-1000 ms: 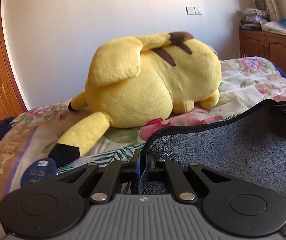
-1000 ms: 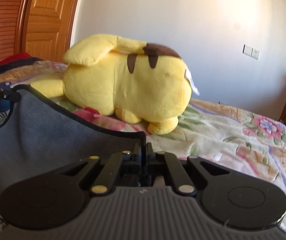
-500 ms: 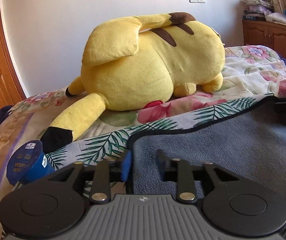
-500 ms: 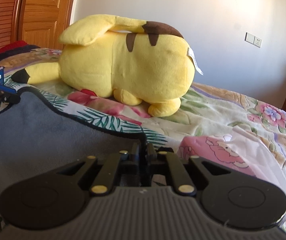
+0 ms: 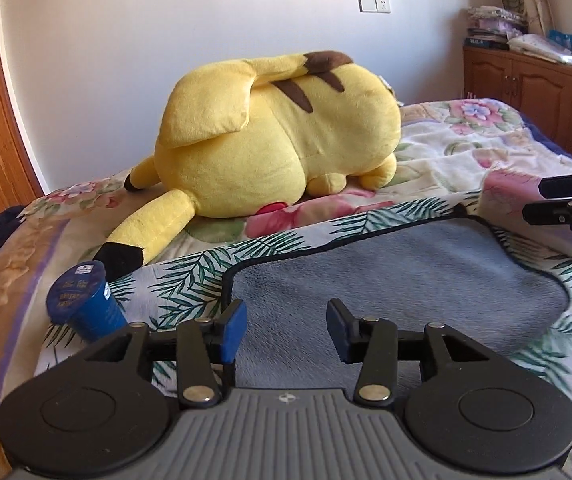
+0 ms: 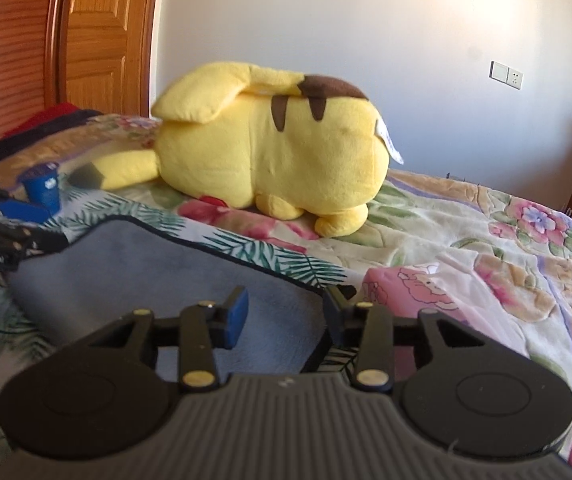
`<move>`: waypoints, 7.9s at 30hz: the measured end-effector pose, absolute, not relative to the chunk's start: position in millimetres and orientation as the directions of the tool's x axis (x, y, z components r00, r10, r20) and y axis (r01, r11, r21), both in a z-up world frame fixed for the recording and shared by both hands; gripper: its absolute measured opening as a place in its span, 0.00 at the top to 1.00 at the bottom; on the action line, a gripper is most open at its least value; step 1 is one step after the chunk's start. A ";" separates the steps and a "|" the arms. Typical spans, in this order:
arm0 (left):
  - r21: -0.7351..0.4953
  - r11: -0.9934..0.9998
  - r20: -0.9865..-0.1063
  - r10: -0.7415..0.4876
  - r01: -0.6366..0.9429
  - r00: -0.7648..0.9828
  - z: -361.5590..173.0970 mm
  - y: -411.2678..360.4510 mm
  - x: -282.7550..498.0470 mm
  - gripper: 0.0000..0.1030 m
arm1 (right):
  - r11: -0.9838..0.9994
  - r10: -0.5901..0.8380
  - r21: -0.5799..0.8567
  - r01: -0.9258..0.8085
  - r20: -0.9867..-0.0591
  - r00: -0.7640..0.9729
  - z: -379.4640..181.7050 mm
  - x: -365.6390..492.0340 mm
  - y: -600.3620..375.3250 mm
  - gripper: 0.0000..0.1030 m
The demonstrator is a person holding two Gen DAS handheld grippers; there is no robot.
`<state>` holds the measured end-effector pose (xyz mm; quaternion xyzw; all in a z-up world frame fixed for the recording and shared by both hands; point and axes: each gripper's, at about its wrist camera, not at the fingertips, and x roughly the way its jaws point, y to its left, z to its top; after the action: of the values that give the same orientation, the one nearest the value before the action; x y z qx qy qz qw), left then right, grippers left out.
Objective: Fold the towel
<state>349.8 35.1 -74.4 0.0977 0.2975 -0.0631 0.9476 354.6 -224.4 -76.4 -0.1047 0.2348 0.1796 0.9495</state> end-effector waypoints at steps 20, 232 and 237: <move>0.127 0.974 -0.569 -0.084 0.188 0.818 -4.3 22.8 238.3 0.64 | 0.918 0.321 -0.061 -0.393 -0.468 0.823 -12.0 254.9 -233.3 0.59; 0.050 0.998 -0.360 -0.021 0.042 0.933 -16.7 3.4 -6.1 0.16 | 0.984 0.176 0.017 -0.179 -0.296 0.939 -40.7 41.8 -252.5 0.00; 0.050 0.998 -0.359 -0.022 0.042 0.933 -17.4 2.7 -6.4 0.16 | 0.984 0.176 0.015 -0.179 -0.296 0.939 -40.7 41.7 -252.5 0.00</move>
<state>-6.4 2.7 -17.4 0.0285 0.1824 -0.0163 0.9827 41.7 -252.5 -40.7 -0.0059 0.1497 0.0902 0.9846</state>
